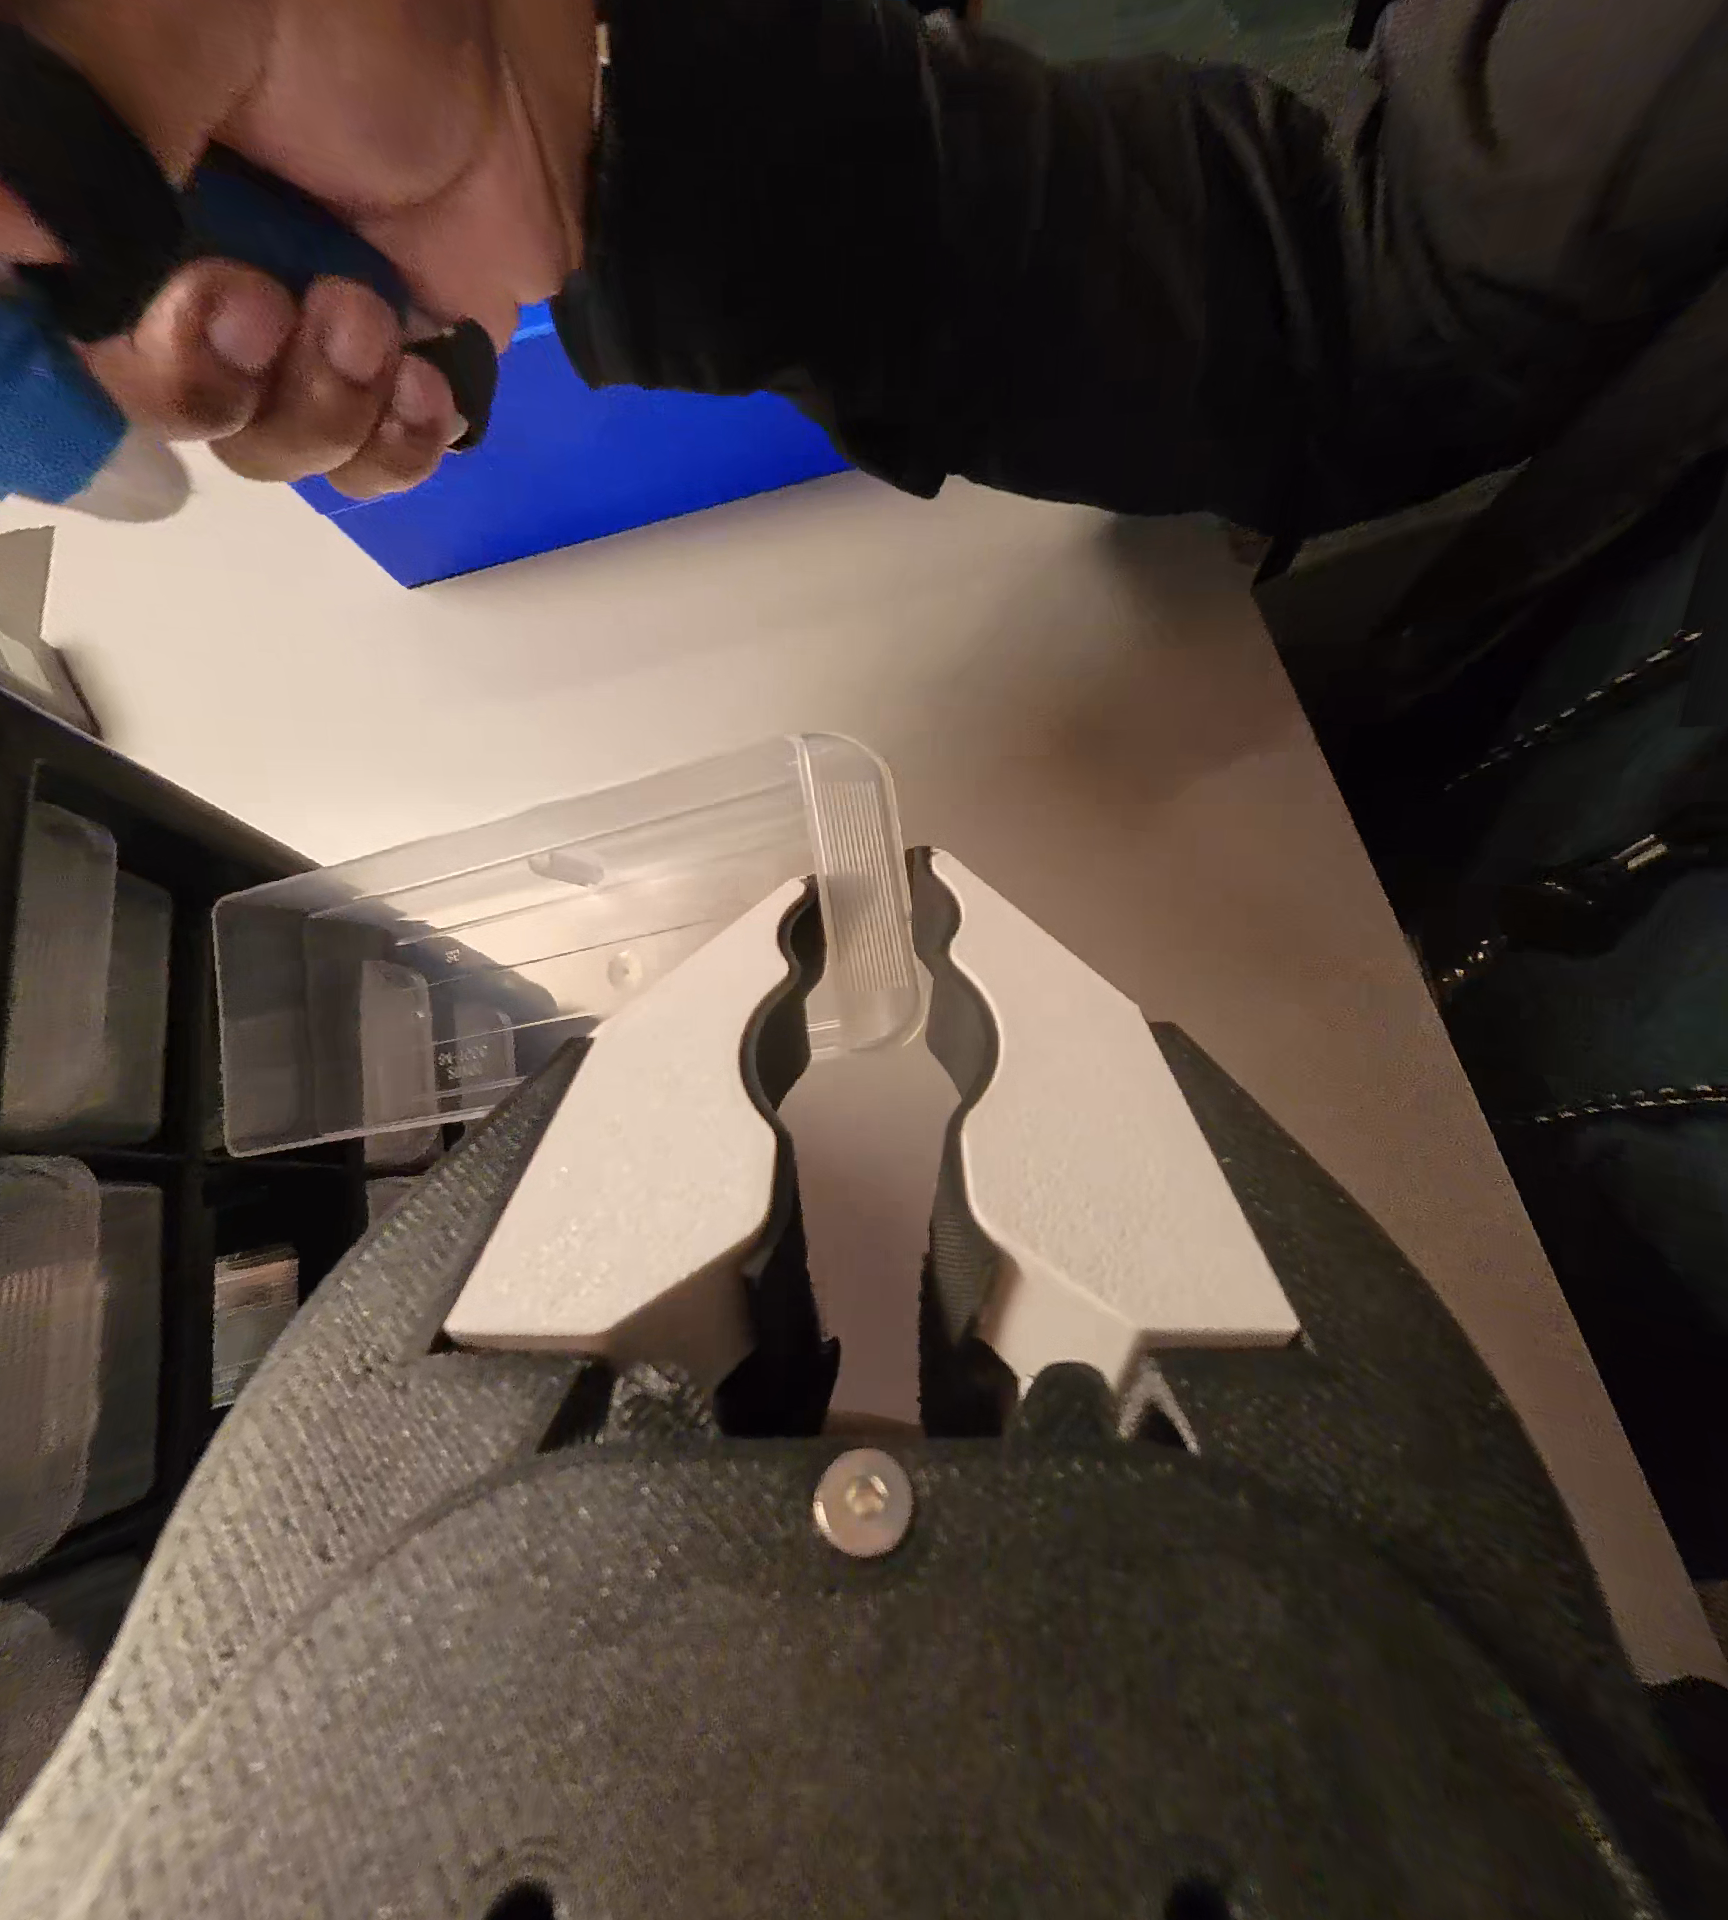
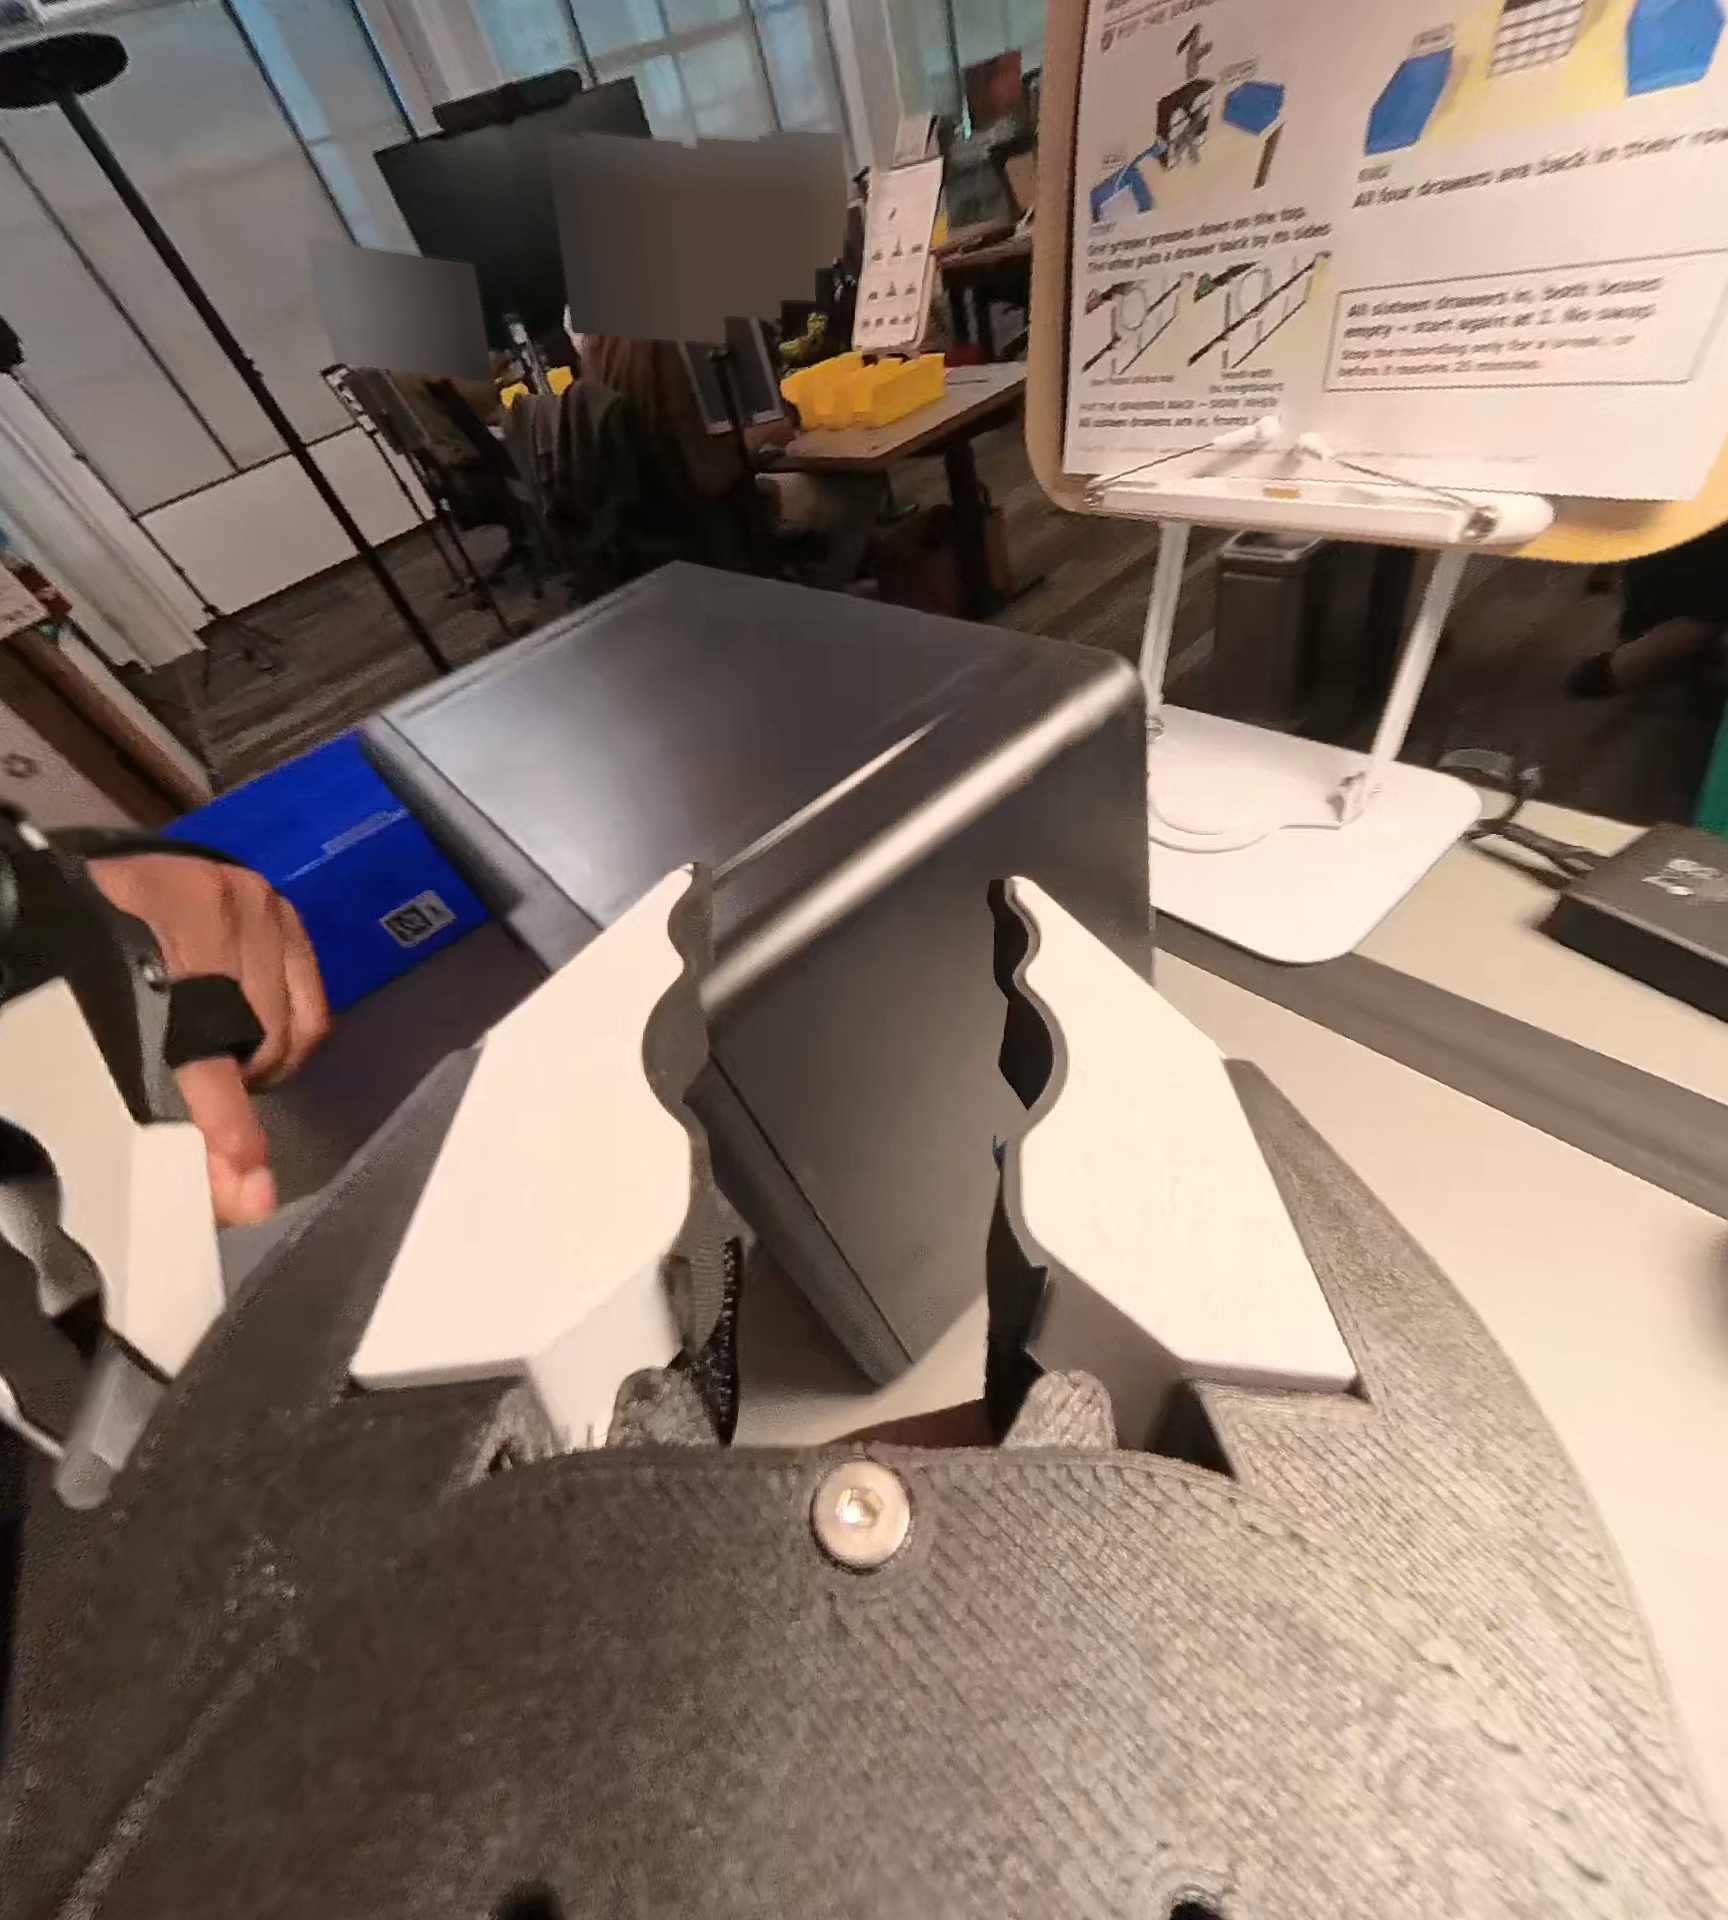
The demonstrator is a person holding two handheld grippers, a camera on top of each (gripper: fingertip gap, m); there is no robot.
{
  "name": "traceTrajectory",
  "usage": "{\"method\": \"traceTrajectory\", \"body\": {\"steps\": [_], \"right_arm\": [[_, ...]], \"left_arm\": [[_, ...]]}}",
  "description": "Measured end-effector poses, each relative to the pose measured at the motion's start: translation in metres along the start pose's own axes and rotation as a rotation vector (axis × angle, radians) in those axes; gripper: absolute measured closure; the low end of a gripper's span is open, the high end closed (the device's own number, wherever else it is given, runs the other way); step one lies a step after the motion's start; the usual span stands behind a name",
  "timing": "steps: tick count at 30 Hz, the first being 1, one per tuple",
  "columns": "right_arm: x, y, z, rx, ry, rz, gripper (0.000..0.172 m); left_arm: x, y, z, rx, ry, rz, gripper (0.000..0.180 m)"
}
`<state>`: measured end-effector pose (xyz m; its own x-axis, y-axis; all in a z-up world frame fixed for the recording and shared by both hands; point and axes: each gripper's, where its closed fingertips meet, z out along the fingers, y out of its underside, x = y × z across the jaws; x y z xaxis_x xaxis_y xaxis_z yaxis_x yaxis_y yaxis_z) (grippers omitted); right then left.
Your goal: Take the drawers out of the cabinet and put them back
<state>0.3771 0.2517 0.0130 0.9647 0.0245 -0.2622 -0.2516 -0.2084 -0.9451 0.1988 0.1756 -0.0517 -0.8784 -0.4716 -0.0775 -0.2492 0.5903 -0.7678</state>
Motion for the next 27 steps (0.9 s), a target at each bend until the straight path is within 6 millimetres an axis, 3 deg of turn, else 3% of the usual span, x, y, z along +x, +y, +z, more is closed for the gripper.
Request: {"method": "traceTrajectory", "body": {"steps": [4, 9, 16, 22, 27], "right_arm": [[-0.002, -0.006, 0.018, -0.019, -0.019, 0.095, 0.115], [0.010, 0.013, 0.029, -0.092, 0.048, 0.126, 0.115], [0.010, 0.015, 0.029, -0.096, 0.035, 0.130, 0.114], [0.009, 0.014, 0.030, -0.093, 0.042, 0.115, 0.115], [0.004, 0.014, 0.032, -0.096, 0.028, 0.107, 0.115]], "left_arm": [[0.000, -0.001, 0.004, -0.029, -0.020, 0.000, 0.164], [0.001, 0.003, 0.008, -0.061, -0.011, 0.012, 0.164], [-0.001, 0.001, 0.005, -0.082, -0.019, 0.047, 0.163], [-0.008, -0.014, -0.006, -0.062, -0.095, 0.085, 0.162], [-0.007, -0.013, -0.003, -0.092, -0.082, 0.113, 0.162]]}}
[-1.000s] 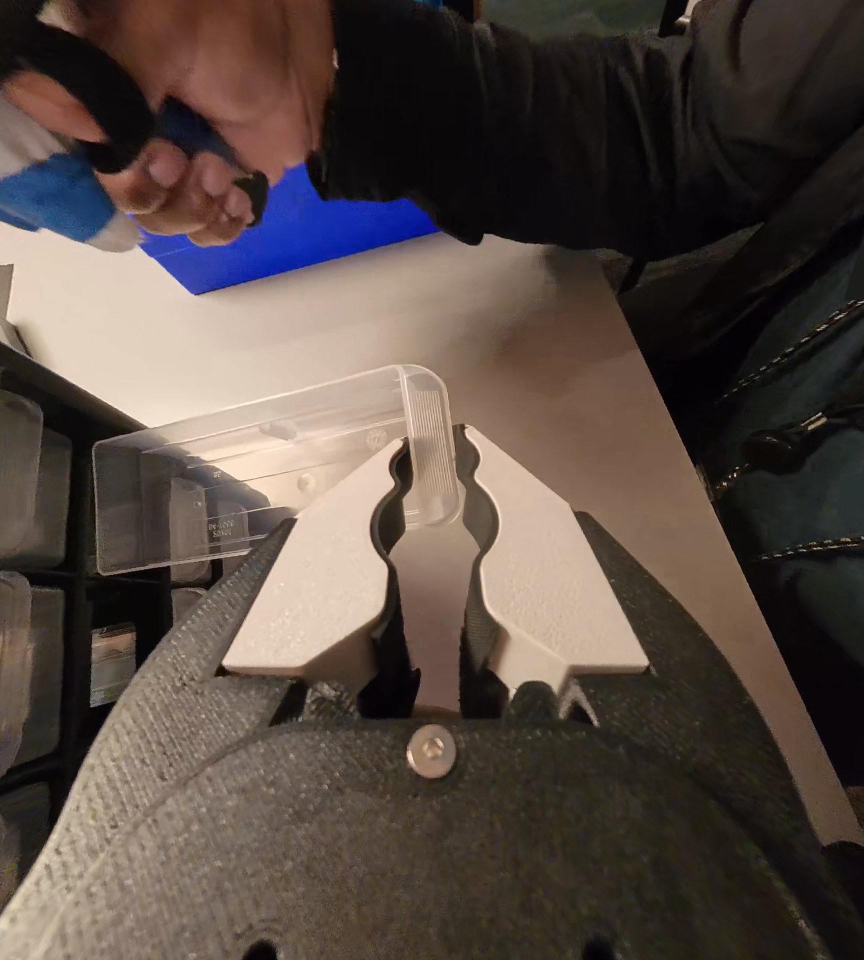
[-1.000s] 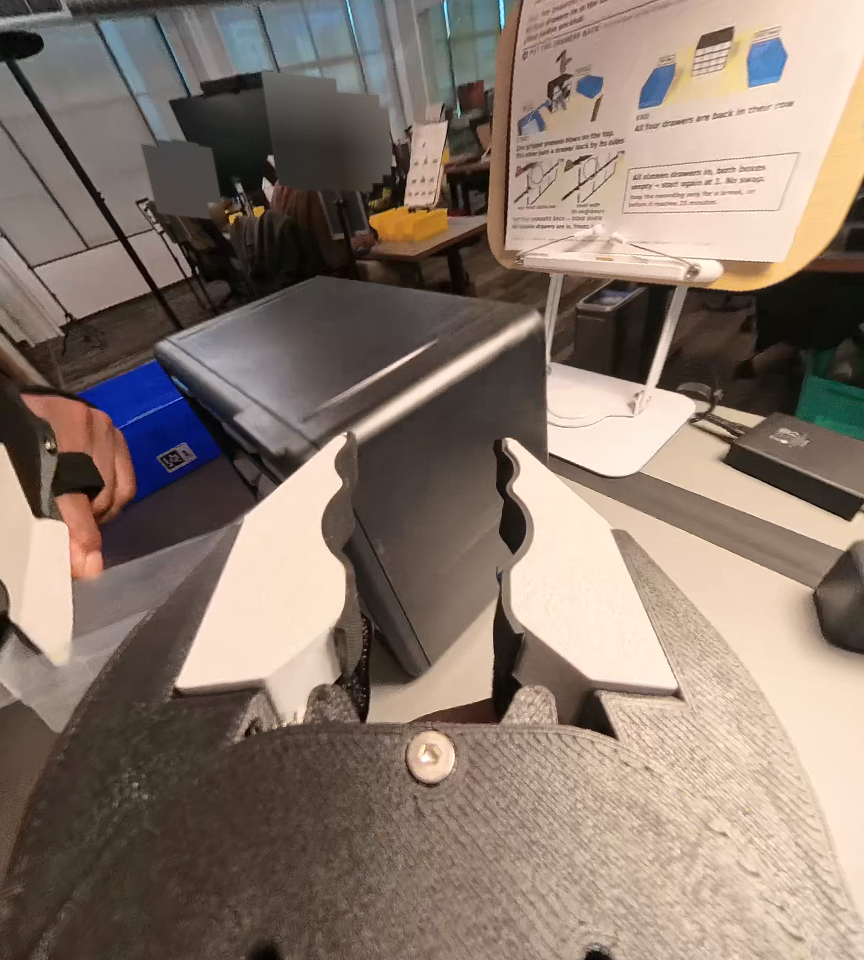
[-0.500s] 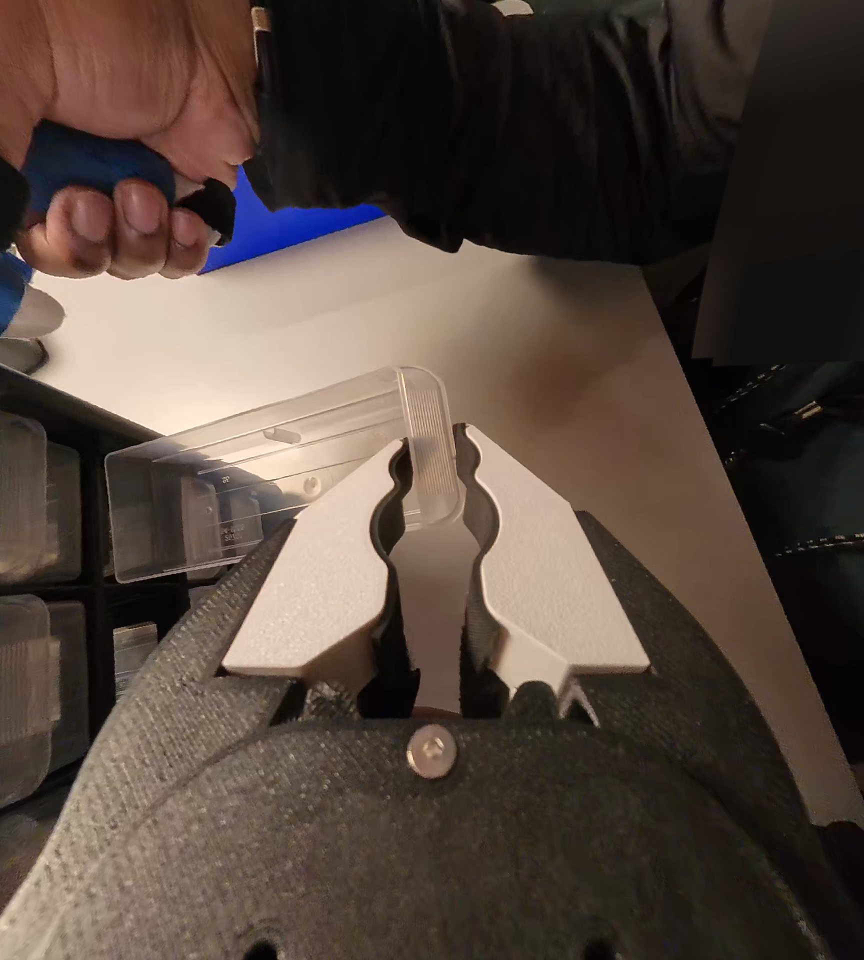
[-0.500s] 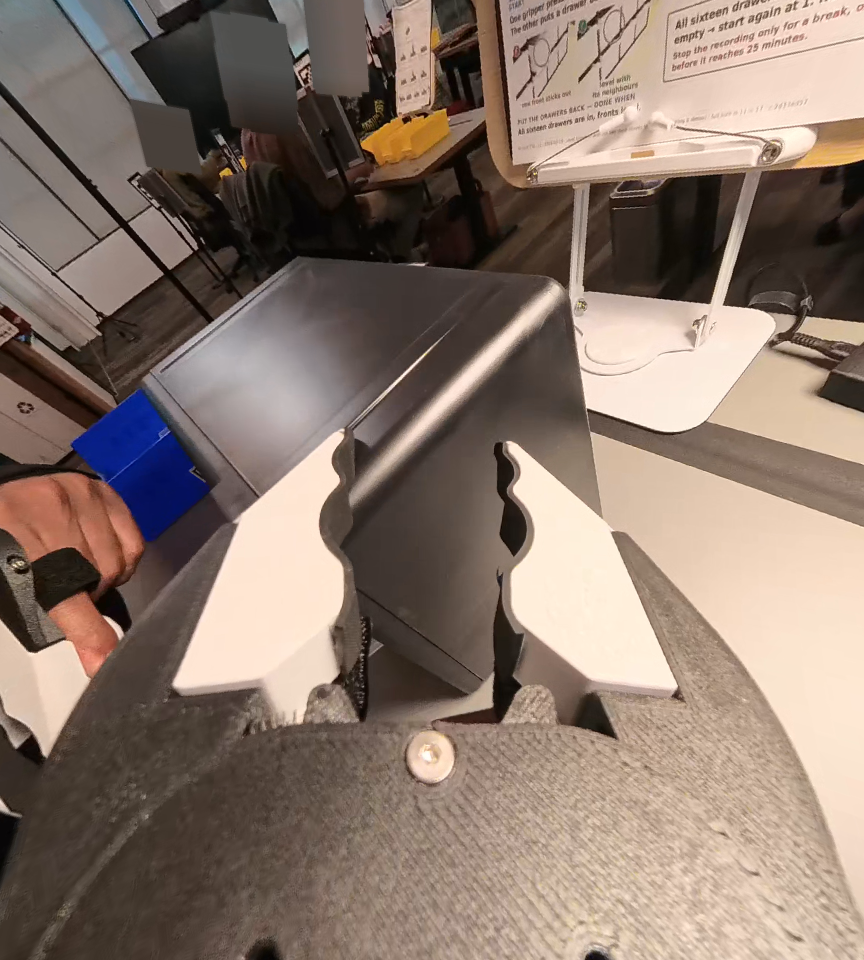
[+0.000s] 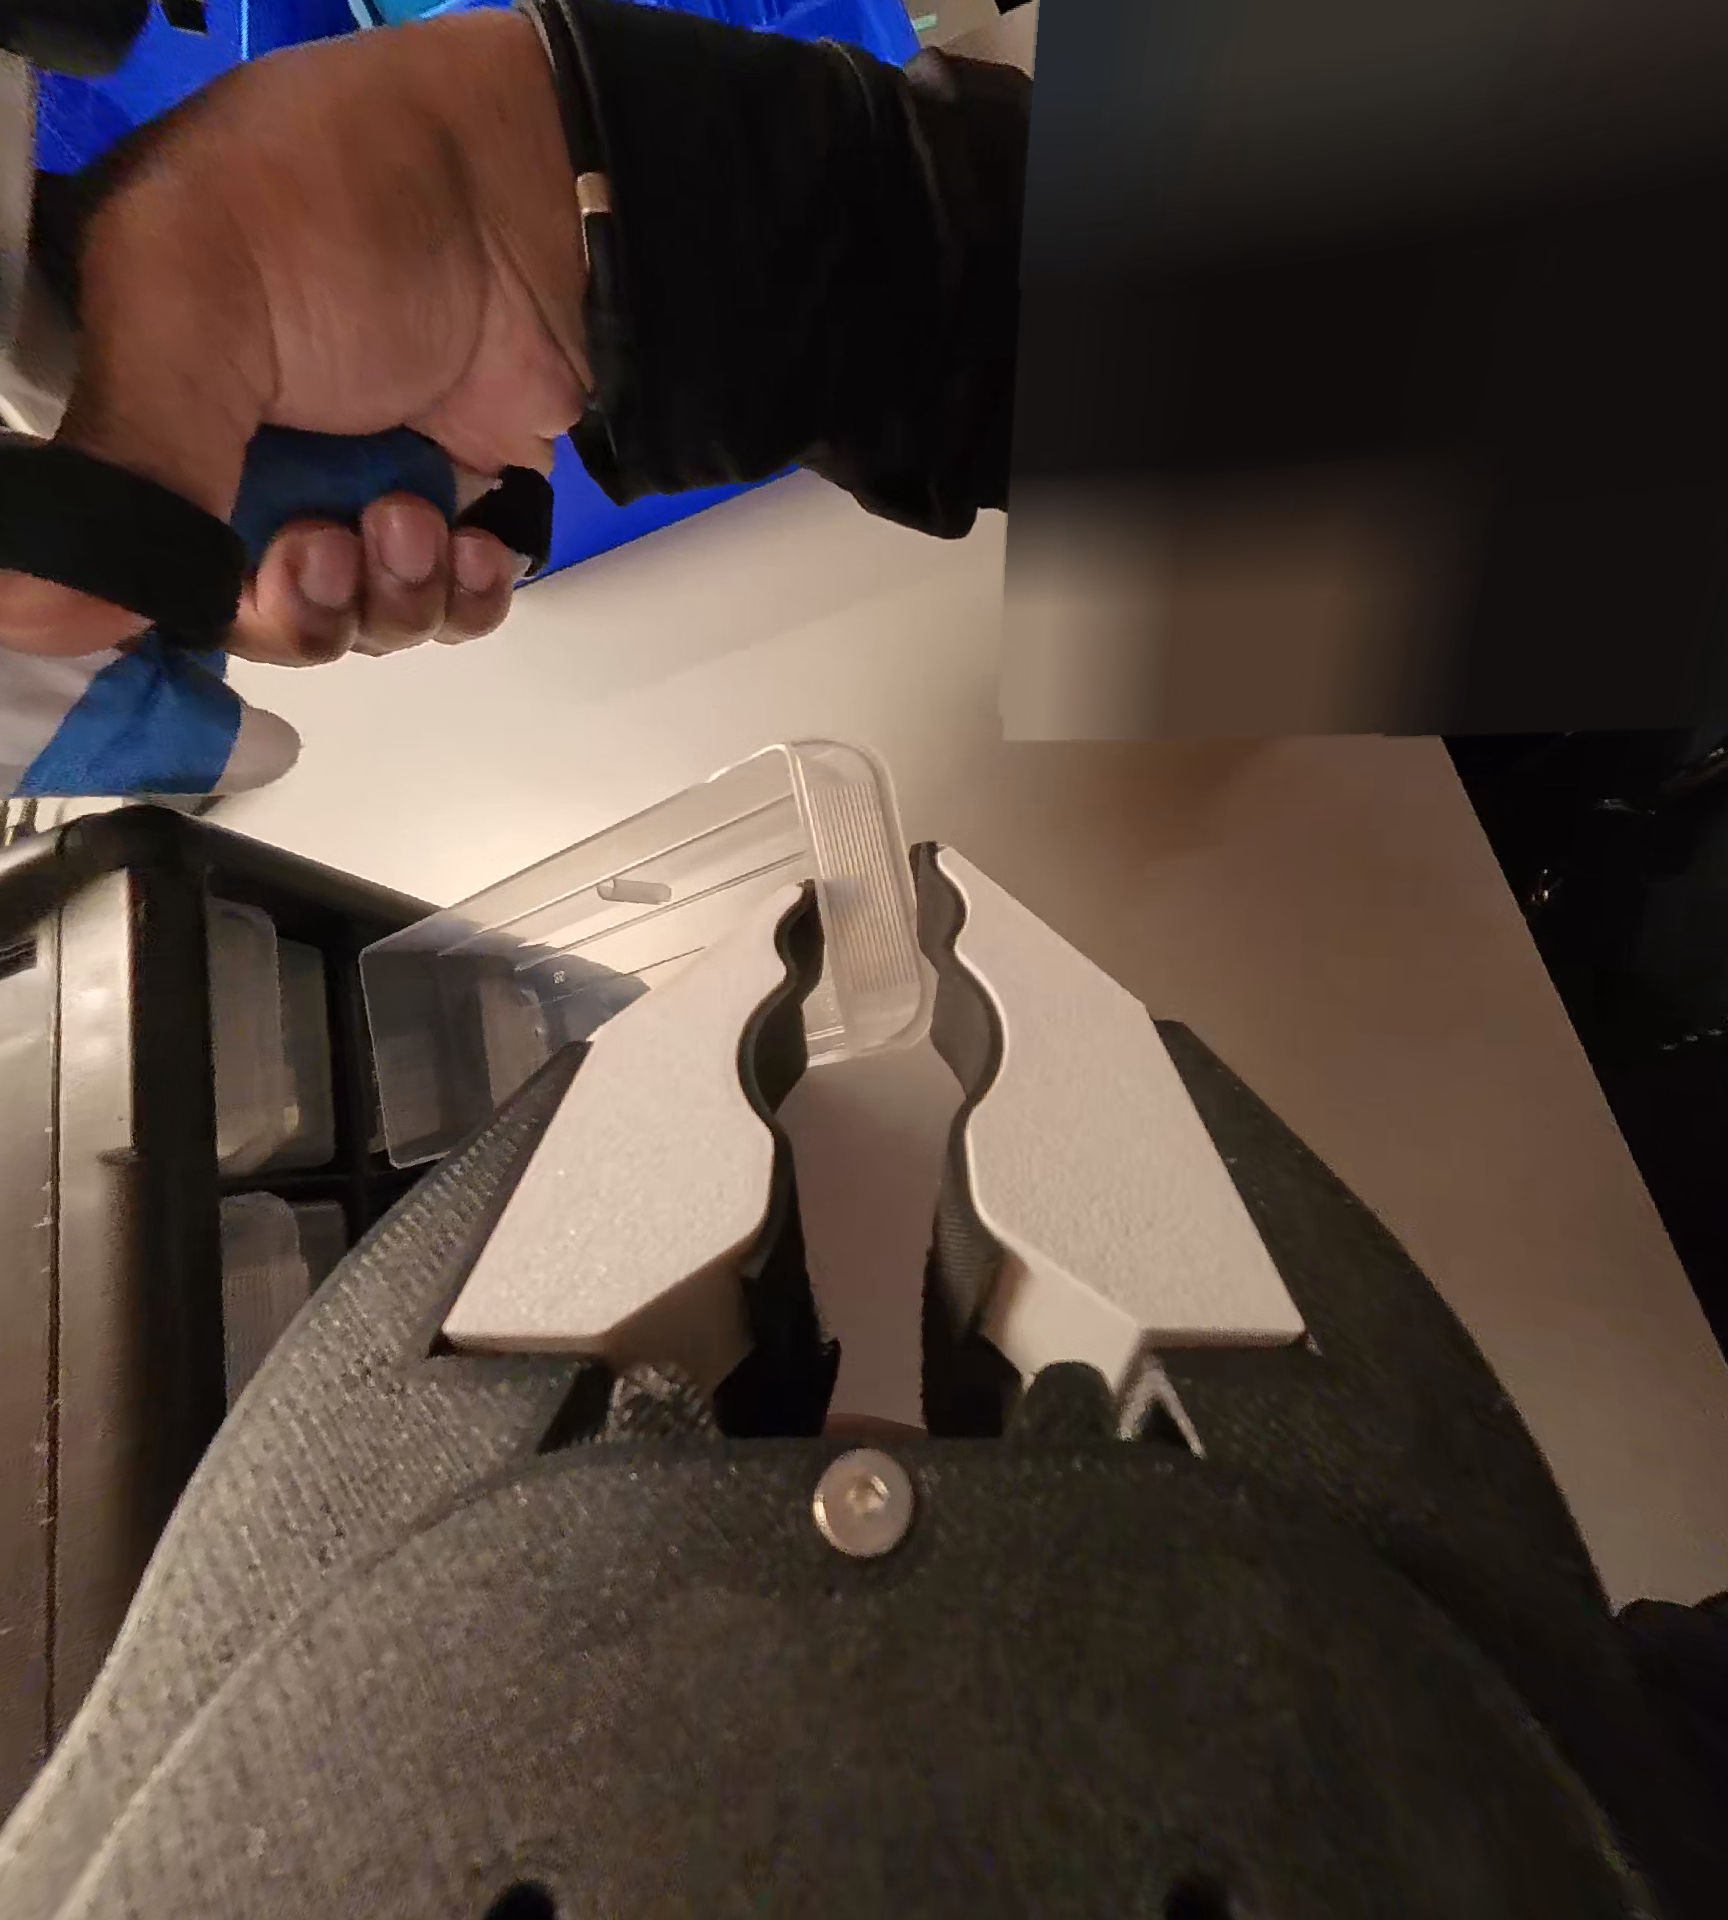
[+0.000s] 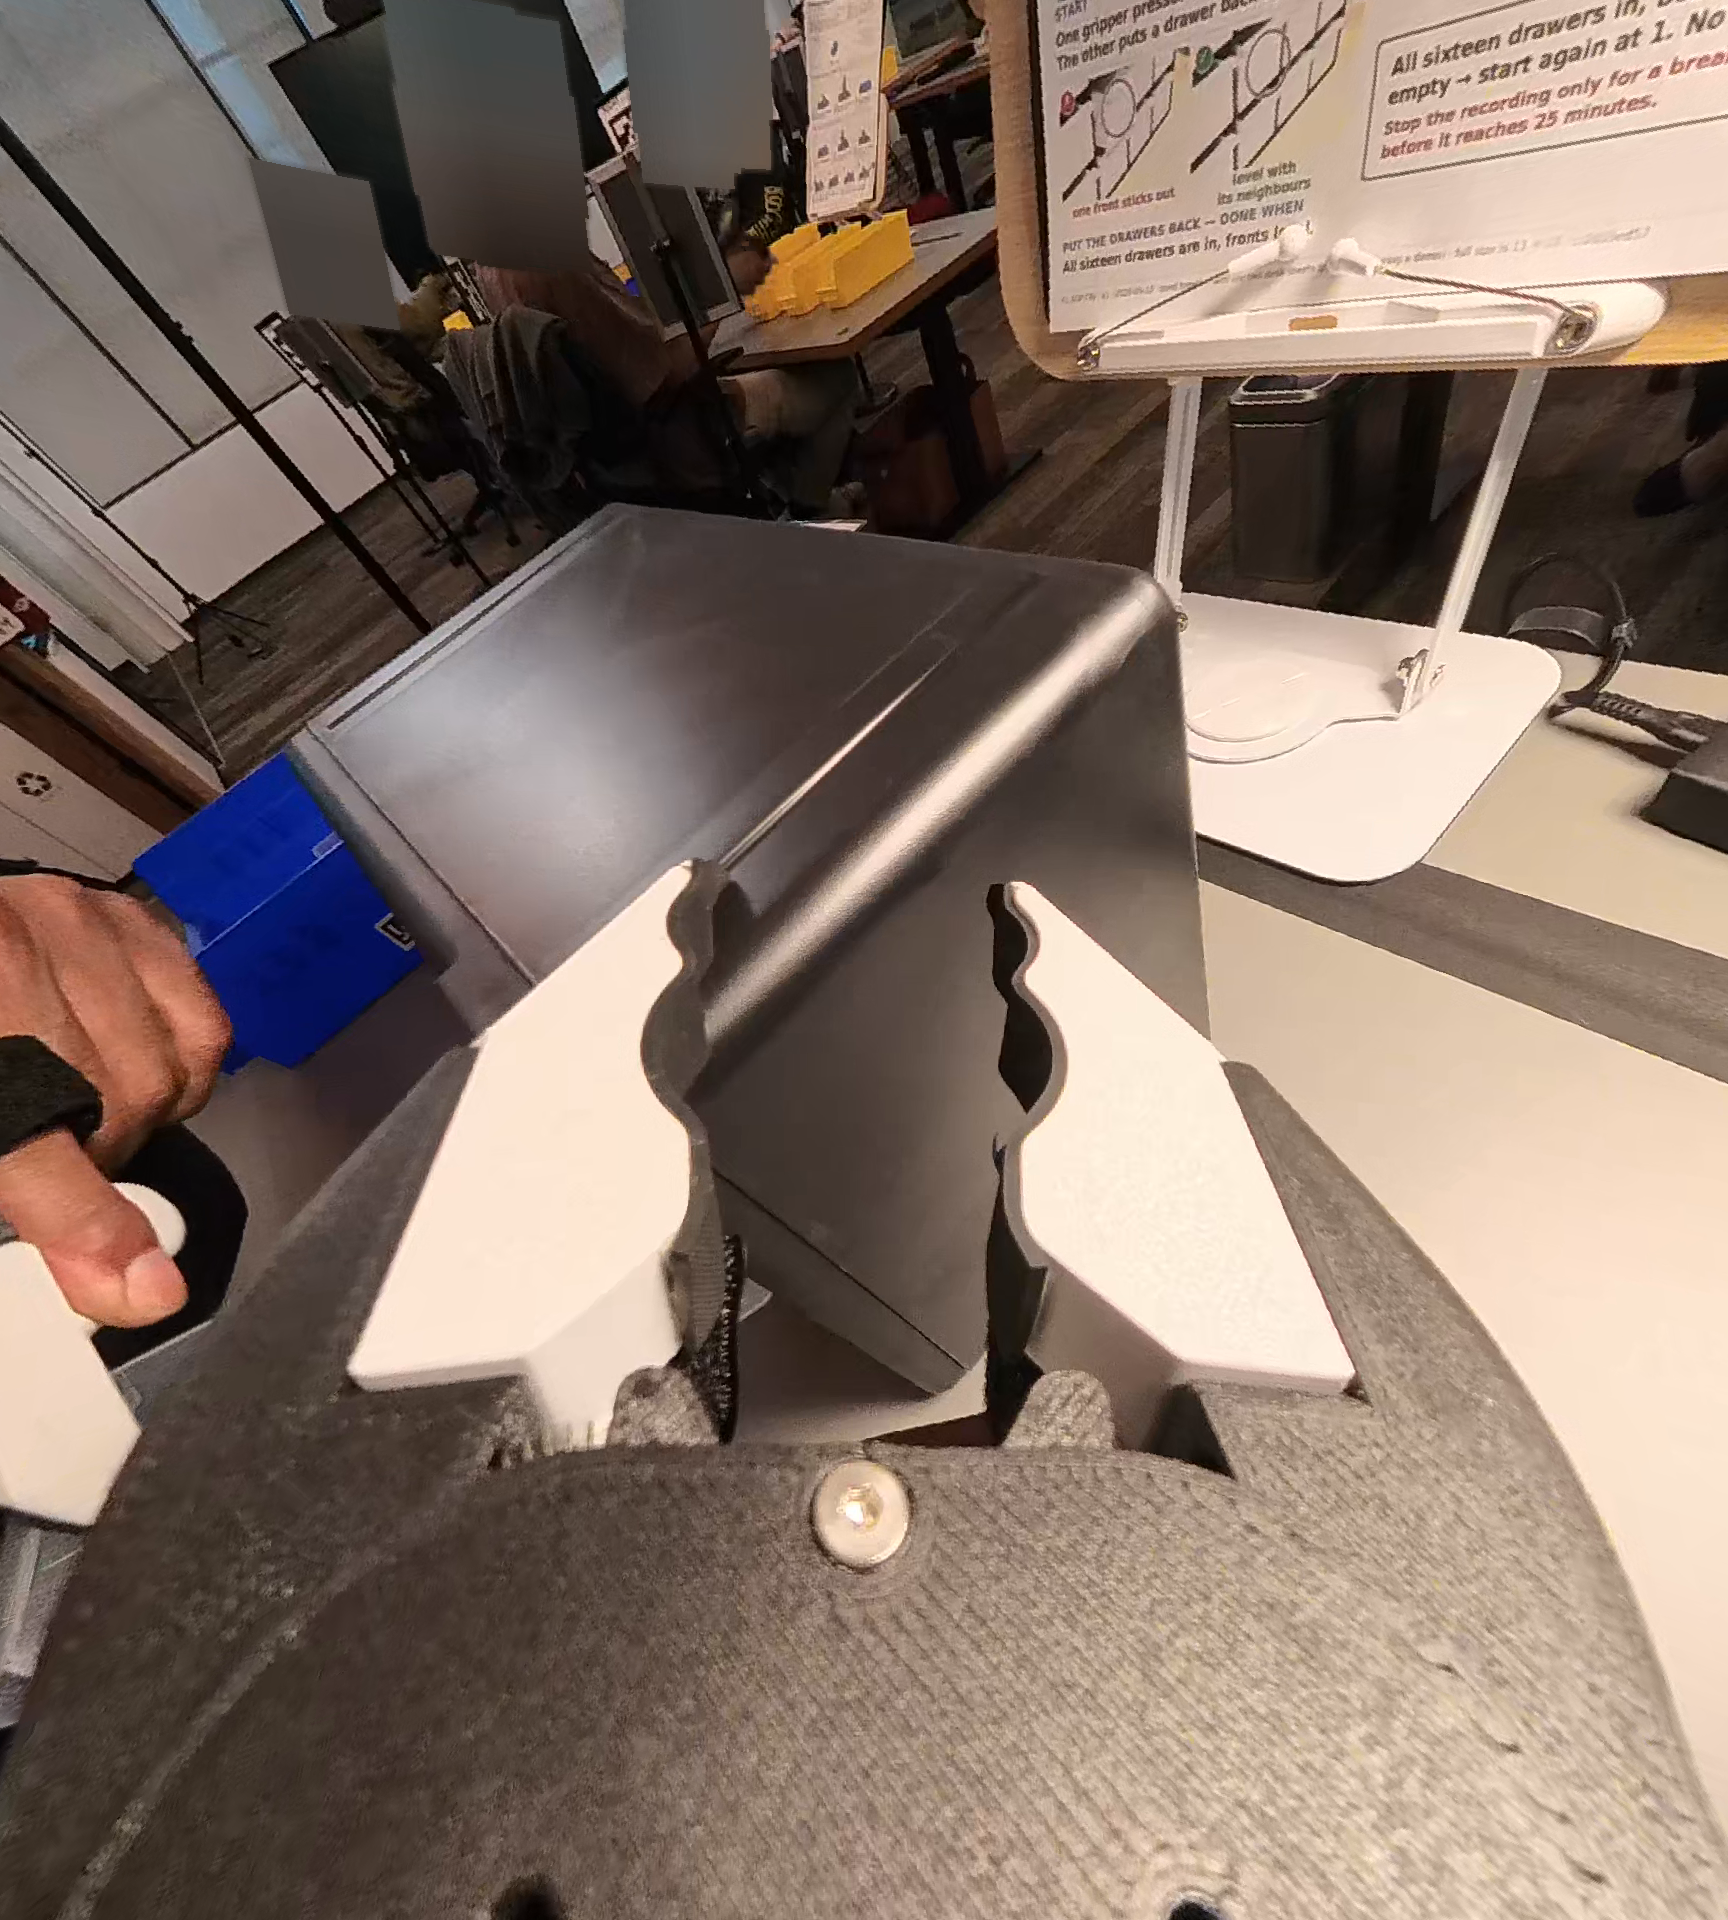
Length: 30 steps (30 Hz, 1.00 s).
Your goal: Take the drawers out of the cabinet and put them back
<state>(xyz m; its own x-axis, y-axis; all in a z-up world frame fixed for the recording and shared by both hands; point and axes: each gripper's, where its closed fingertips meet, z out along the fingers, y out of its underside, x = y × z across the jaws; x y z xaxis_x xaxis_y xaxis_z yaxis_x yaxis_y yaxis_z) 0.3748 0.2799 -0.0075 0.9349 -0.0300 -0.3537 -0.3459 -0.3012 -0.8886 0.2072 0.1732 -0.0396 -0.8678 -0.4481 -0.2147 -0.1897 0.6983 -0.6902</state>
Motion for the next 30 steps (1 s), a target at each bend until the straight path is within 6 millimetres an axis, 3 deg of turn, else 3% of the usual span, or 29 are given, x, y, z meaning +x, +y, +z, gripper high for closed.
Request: {"method": "traceTrajectory", "body": {"steps": [12, 21, 30], "right_arm": [[-0.002, 0.001, 0.001, -0.007, -0.010, 0.007, 0.115], [-0.003, 0.002, 0.002, -0.006, -0.012, 0.008, 0.115], [-0.003, 0.002, 0.003, -0.005, -0.017, 0.011, 0.115]], "left_arm": [[-0.002, -0.007, 0.002, -0.027, 0.030, 0.053, 0.162], [-0.015, -0.016, -0.016, 0.091, 0.058, 0.060, 0.162], [-0.010, -0.009, -0.016, 0.046, 0.062, 0.097, 0.162]]}}
